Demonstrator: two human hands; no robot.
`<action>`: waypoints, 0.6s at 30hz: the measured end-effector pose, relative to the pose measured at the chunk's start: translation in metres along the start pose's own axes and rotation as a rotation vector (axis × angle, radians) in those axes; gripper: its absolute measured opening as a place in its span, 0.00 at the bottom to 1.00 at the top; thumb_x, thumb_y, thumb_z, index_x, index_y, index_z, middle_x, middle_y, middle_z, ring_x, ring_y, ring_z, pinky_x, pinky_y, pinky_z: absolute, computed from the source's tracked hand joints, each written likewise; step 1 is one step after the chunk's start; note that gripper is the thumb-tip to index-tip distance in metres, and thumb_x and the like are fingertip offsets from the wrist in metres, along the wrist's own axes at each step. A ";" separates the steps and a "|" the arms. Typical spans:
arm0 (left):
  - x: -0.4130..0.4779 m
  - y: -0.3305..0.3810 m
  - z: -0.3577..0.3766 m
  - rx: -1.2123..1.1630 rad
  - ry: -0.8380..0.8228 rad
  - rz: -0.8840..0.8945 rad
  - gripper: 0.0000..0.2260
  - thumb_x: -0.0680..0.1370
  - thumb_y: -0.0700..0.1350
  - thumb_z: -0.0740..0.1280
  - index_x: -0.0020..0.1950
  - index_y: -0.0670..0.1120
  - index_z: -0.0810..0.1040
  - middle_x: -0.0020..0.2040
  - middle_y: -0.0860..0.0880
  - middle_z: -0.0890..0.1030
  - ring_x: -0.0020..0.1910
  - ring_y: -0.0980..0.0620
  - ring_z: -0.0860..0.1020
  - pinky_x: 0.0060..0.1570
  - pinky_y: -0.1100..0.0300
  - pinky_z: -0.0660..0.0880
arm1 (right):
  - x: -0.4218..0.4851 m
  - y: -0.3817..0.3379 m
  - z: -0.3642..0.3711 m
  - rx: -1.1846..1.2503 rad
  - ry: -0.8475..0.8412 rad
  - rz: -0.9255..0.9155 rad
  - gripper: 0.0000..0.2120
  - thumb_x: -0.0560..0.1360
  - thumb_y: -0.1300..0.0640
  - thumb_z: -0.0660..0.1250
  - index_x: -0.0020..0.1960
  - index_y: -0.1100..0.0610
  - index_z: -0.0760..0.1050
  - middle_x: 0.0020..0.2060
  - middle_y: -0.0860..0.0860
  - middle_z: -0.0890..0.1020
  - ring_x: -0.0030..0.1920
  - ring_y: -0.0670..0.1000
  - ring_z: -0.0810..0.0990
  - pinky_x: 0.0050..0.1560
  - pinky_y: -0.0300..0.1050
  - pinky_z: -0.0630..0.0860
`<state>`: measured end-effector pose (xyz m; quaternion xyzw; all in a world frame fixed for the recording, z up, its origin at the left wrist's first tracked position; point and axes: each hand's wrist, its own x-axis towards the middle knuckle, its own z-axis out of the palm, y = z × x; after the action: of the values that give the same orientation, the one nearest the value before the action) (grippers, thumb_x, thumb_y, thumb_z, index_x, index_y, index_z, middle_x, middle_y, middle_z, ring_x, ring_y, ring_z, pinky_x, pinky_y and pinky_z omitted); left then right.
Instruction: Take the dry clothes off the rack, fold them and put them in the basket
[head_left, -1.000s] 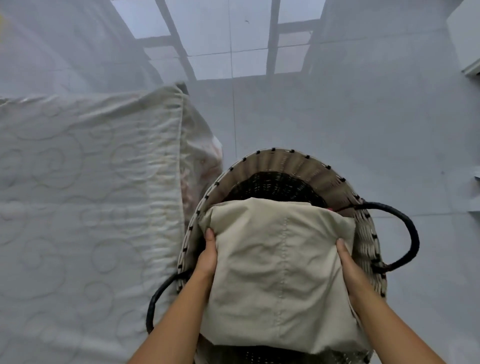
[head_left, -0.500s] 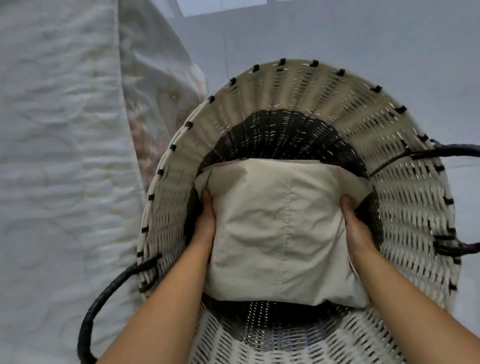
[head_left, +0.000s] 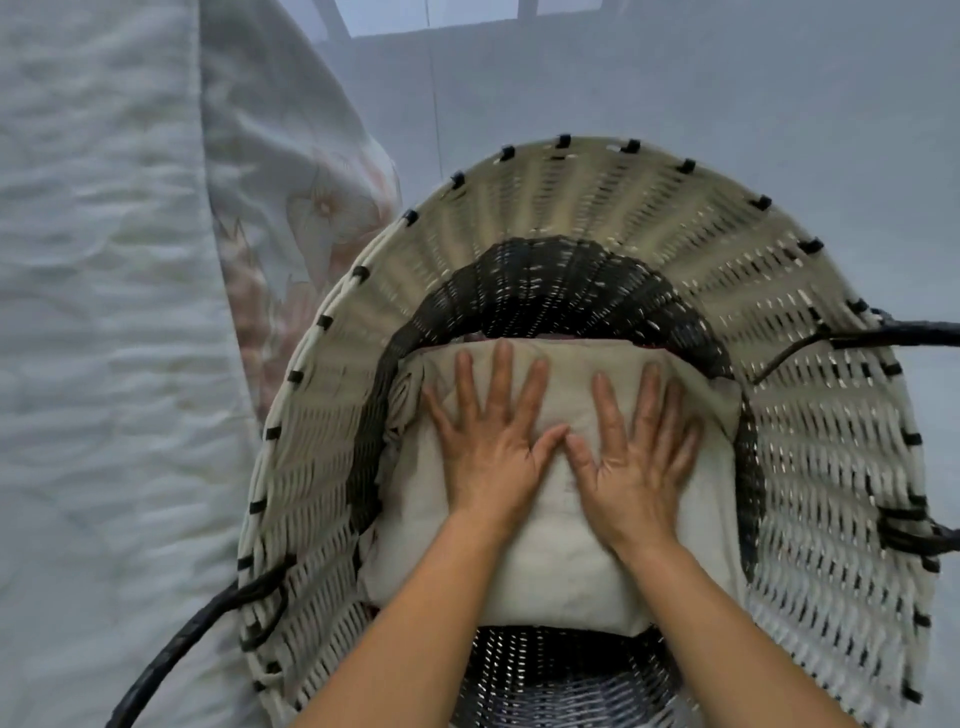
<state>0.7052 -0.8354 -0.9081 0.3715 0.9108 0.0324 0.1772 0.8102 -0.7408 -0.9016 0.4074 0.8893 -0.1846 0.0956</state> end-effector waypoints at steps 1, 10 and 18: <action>0.003 0.001 0.008 0.002 -0.003 -0.016 0.28 0.77 0.65 0.35 0.76 0.57 0.45 0.77 0.52 0.36 0.75 0.42 0.40 0.67 0.33 0.41 | 0.004 0.005 0.008 -0.021 -0.010 -0.019 0.31 0.76 0.32 0.39 0.76 0.44 0.48 0.76 0.56 0.48 0.75 0.60 0.47 0.70 0.66 0.47; -0.019 -0.009 0.000 -0.052 0.016 0.049 0.30 0.77 0.65 0.46 0.76 0.53 0.51 0.76 0.49 0.51 0.75 0.43 0.47 0.69 0.37 0.42 | 0.002 0.008 0.000 0.060 -0.072 -0.011 0.31 0.75 0.32 0.39 0.75 0.42 0.45 0.77 0.56 0.46 0.75 0.58 0.45 0.70 0.66 0.47; -0.104 -0.016 -0.035 0.033 -0.221 -0.117 0.35 0.75 0.69 0.41 0.77 0.51 0.49 0.76 0.41 0.56 0.75 0.39 0.51 0.65 0.34 0.50 | -0.067 0.002 -0.055 0.113 -0.137 0.037 0.35 0.75 0.31 0.40 0.76 0.47 0.42 0.76 0.54 0.44 0.75 0.56 0.46 0.71 0.63 0.51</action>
<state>0.7509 -0.9158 -0.8476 0.3220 0.9062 -0.0340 0.2720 0.8541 -0.7641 -0.8301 0.4150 0.8611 -0.2602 0.1362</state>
